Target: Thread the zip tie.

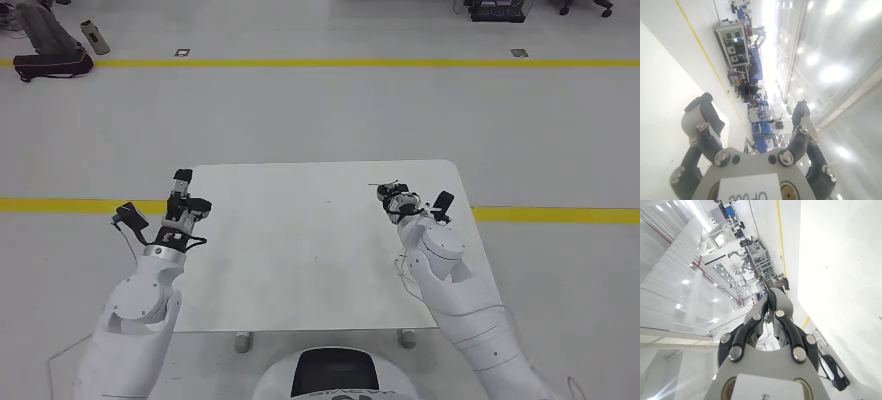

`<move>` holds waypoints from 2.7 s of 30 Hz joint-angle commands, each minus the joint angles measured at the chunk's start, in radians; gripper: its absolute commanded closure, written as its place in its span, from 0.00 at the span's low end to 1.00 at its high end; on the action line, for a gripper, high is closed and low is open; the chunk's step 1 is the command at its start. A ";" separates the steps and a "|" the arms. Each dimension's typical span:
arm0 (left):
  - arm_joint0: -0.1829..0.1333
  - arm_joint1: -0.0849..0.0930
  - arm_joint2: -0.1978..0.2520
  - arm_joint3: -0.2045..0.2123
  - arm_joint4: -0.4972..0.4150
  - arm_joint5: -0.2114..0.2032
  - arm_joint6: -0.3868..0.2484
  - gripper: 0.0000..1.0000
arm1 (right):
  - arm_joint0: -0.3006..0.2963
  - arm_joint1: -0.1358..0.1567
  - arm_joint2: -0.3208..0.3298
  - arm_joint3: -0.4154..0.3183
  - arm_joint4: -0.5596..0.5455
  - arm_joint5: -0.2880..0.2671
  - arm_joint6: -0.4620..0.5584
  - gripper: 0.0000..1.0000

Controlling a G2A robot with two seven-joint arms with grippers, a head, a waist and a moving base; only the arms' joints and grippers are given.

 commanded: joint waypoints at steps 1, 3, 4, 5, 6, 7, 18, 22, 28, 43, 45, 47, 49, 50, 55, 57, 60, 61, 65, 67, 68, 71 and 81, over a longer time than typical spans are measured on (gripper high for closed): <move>-0.007 0.003 0.009 0.017 0.101 -0.083 -0.030 0.00 | 0.000 -0.001 -0.001 0.003 -0.013 0.000 0.003 1.00; -0.015 0.006 0.019 0.039 0.176 -0.191 -0.068 0.00 | 0.000 -0.003 -0.001 0.006 -0.015 0.005 0.004 1.00; -0.022 0.008 0.021 0.036 0.218 -0.204 -0.088 0.00 | 0.001 -0.003 -0.001 0.006 -0.016 0.009 0.005 1.00; -0.026 0.010 0.018 0.031 0.261 -0.204 -0.094 0.00 | 0.001 -0.004 -0.003 0.008 -0.016 0.011 0.009 1.00; -0.026 0.010 0.018 0.031 0.261 -0.204 -0.094 0.00 | 0.002 -0.004 -0.005 0.010 -0.019 0.011 0.020 1.00; -0.026 0.010 0.018 0.031 0.261 -0.204 -0.094 0.00 | 0.003 -0.003 -0.004 0.007 -0.028 0.010 0.027 1.00; -0.049 0.016 0.026 -0.023 0.383 -0.204 -0.125 0.00 | -0.002 -0.003 -0.002 0.009 -0.034 0.006 0.045 1.00; -0.066 0.035 0.057 -0.075 0.599 -0.204 -0.142 0.00 | -0.004 -0.001 0.002 0.013 -0.043 0.011 0.080 1.00; -0.088 0.100 0.173 -0.095 0.910 -0.204 -0.045 0.00 | 0.004 0.014 -0.014 0.037 -0.062 0.011 0.134 1.00; -0.128 0.150 0.277 -0.110 1.340 -0.204 0.082 0.00 | 0.000 0.022 -0.032 0.024 -0.085 0.011 0.172 1.00; -0.139 0.167 0.316 -0.116 1.534 -0.204 0.136 0.00 | 0.001 0.022 -0.035 0.017 -0.094 0.011 0.182 1.00; -0.152 0.185 0.345 -0.102 1.694 -0.204 0.194 0.00 | 0.002 0.023 -0.040 0.011 -0.104 0.011 0.190 1.00; -0.169 0.199 0.368 -0.090 1.786 -0.204 0.232 0.00 | 0.003 0.024 -0.046 0.008 -0.113 0.011 0.197 1.00; -0.185 0.210 0.384 -0.088 1.786 -0.204 0.234 0.00 | 0.004 0.024 -0.050 0.007 -0.119 0.011 0.201 1.00; -0.280 0.276 0.464 -0.081 1.786 -0.204 0.216 0.00 | 0.010 0.027 -0.081 0.008 -0.139 0.011 0.220 1.00; -0.311 0.302 0.492 -0.076 1.786 -0.204 0.223 0.00 | 0.012 0.029 -0.096 0.006 -0.141 0.011 0.235 1.00; -0.315 0.306 0.495 -0.074 1.786 -0.204 0.222 0.00 | 0.014 0.031 -0.103 0.003 -0.147 0.011 0.246 1.00; -0.315 0.306 0.495 -0.074 1.786 -0.204 0.222 0.00 | 0.014 0.031 -0.103 0.003 -0.147 0.011 0.246 1.00; -0.315 0.306 0.495 -0.074 1.786 -0.204 0.222 0.00 | 0.014 0.031 -0.103 0.003 -0.147 0.011 0.246 1.00; -0.316 0.306 0.495 -0.073 1.786 -0.202 0.219 0.00 | 0.014 0.031 -0.103 0.003 -0.147 0.011 0.246 1.00; -0.322 0.306 0.503 -0.075 1.786 -0.200 0.209 0.00 | 0.010 0.031 -0.106 0.001 -0.151 0.004 0.254 1.00; -0.373 0.318 0.536 -0.084 1.786 -0.203 0.187 0.00 | 0.010 0.028 -0.115 -0.009 -0.157 0.005 0.275 1.00; -0.616 0.424 0.824 -0.062 1.786 -0.113 0.146 0.00 | 0.020 0.011 -0.147 -0.026 -0.113 0.008 0.298 1.00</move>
